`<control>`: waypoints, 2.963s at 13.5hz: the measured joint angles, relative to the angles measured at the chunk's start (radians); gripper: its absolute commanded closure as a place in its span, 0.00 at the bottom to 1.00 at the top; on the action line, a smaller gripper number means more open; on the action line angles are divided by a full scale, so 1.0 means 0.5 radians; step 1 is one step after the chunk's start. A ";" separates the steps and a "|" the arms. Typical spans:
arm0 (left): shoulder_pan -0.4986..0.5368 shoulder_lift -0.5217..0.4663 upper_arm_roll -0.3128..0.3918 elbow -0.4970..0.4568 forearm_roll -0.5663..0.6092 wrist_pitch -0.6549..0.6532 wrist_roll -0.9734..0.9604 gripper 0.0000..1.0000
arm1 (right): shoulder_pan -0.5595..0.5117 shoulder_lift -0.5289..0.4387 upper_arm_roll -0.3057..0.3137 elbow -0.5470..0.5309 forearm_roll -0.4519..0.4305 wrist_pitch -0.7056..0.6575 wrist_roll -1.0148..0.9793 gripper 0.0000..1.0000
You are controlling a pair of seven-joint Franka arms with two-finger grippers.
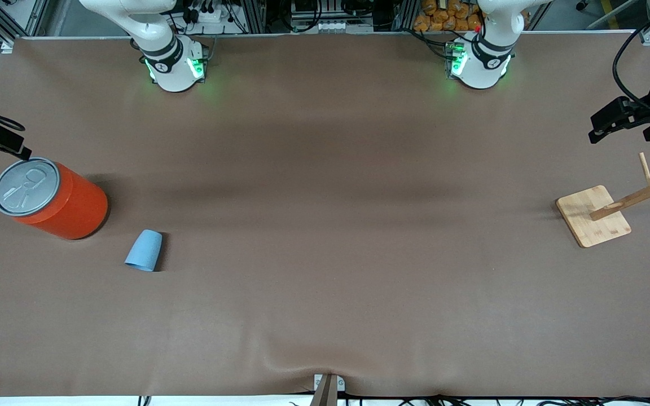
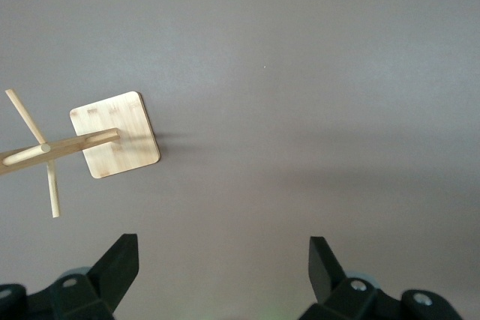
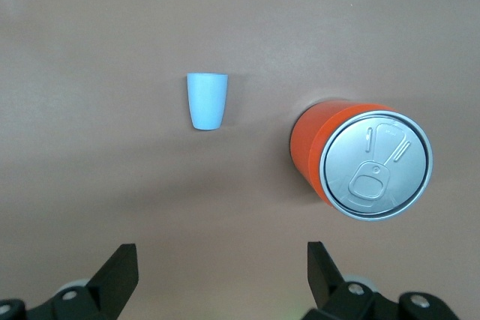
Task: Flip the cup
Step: 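Move the right gripper down toward the blue cup lying on its side, then close the right gripper on the blue cup's base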
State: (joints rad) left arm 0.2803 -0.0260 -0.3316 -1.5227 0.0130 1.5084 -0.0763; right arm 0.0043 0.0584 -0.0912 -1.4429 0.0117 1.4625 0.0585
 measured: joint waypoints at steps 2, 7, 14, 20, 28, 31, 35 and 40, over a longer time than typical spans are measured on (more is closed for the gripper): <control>0.000 0.001 0.000 0.000 0.000 0.000 0.006 0.00 | 0.000 0.000 0.000 0.000 0.000 0.000 0.000 0.00; 0.002 0.002 0.006 0.007 0.000 -0.010 0.015 0.00 | 0.002 0.003 0.000 -0.002 0.000 -0.002 0.000 0.00; -0.001 0.028 -0.013 0.057 0.000 -0.057 0.019 0.00 | 0.021 0.055 0.001 -0.038 0.018 0.001 0.000 0.00; 0.003 0.059 -0.010 0.057 0.000 -0.063 0.019 0.00 | 0.047 0.338 0.002 -0.066 0.124 0.179 0.001 0.00; 0.005 0.067 -0.009 0.059 0.000 -0.064 0.019 0.00 | 0.168 0.630 -0.004 -0.307 0.194 0.715 0.016 0.00; 0.005 0.067 -0.009 0.061 -0.001 -0.064 0.019 0.00 | 0.166 0.770 -0.016 -0.343 0.261 0.786 0.015 0.00; 0.009 0.067 -0.001 0.073 -0.024 -0.064 0.019 0.00 | 0.166 0.945 -0.017 -0.350 0.264 0.953 0.014 0.00; 0.014 0.072 0.006 0.074 -0.025 -0.064 0.019 0.00 | 0.165 1.079 -0.017 -0.350 0.263 1.084 0.012 0.00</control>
State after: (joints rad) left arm 0.2872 0.0099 -0.3286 -1.4859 0.0004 1.4764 -0.0671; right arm 0.0871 0.5982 -0.0998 -1.6181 0.1433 2.0045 0.0645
